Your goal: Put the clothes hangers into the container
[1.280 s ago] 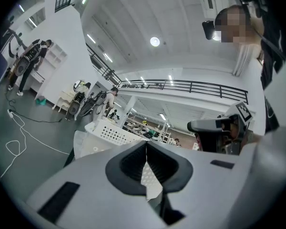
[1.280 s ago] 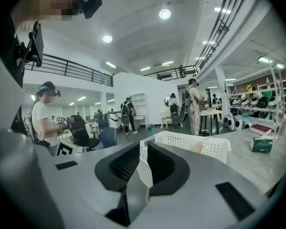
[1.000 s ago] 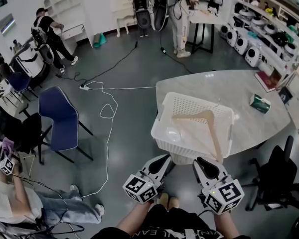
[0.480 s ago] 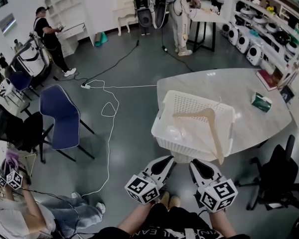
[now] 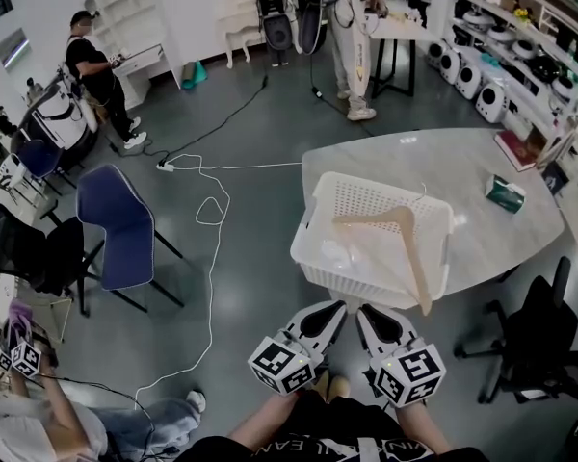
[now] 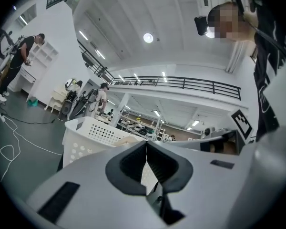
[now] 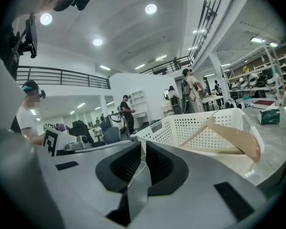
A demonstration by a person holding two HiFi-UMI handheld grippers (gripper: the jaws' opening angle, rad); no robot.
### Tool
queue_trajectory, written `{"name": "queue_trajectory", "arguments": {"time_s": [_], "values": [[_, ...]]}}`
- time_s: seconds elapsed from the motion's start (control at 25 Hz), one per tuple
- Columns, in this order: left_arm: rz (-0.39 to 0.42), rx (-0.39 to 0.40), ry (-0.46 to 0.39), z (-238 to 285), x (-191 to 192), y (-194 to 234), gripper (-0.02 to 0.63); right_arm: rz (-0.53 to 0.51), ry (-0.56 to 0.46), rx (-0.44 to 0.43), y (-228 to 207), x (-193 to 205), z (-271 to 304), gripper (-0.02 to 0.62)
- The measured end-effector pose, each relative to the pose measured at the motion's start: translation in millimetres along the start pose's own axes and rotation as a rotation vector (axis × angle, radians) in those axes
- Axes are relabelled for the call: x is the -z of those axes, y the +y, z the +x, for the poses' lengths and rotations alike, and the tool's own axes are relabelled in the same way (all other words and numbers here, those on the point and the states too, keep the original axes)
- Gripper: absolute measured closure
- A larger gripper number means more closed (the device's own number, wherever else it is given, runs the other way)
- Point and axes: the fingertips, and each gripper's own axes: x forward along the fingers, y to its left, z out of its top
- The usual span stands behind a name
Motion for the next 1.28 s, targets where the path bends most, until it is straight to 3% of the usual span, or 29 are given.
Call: {"name": "queue_trajectory", "arguments": {"time_s": [1.28], "values": [[0.015,-0.002,0.023,0.6,-0.8,-1.7,0.597,0.005,0.009,-0.035,6.5,4.8,-1.7,0.545]]}}
